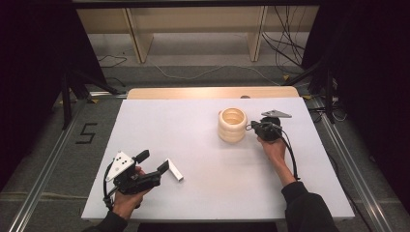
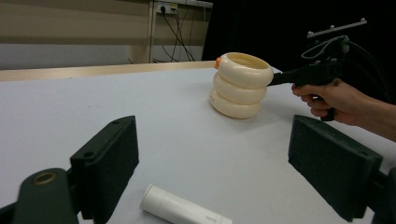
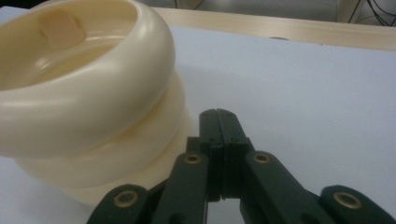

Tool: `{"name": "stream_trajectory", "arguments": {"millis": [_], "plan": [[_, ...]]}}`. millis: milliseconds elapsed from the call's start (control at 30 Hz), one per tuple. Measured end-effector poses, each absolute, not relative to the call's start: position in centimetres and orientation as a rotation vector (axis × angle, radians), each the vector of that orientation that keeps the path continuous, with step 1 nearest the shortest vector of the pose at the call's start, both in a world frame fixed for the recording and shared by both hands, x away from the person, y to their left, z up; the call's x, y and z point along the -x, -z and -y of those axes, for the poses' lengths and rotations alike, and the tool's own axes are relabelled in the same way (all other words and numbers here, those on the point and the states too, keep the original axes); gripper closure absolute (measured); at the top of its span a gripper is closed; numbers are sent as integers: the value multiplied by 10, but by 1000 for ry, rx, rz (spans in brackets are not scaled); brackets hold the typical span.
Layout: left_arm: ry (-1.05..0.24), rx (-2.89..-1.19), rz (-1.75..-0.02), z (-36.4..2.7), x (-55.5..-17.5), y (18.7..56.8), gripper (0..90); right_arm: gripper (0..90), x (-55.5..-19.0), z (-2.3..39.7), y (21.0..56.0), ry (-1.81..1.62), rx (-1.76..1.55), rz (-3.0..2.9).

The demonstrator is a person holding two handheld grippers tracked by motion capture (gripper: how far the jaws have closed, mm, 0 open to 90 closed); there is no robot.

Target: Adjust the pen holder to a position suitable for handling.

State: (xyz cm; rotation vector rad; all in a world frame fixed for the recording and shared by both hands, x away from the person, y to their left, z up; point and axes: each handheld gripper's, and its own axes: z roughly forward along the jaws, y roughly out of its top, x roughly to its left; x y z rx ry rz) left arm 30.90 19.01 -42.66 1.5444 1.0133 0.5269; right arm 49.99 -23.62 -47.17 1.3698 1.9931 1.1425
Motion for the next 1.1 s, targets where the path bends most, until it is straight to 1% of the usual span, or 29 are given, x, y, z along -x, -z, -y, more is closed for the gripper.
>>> {"name": "stream_trajectory", "arguments": {"millis": [500, 800, 1100], "plan": [[-529, -1546, -1018, -190, -309, 427, 155, 900, -506, 218, 477, -1142, -1361, -2020], [-530, -1545, -1017, -191, -309, 427, 155, 900, -504, 193, 478, -1148, -1315, -2077], [-530, -1542, -1016, -191, -309, 426, 155, 900, -500, 186, 477, -1157, -1304, -2100]]}}
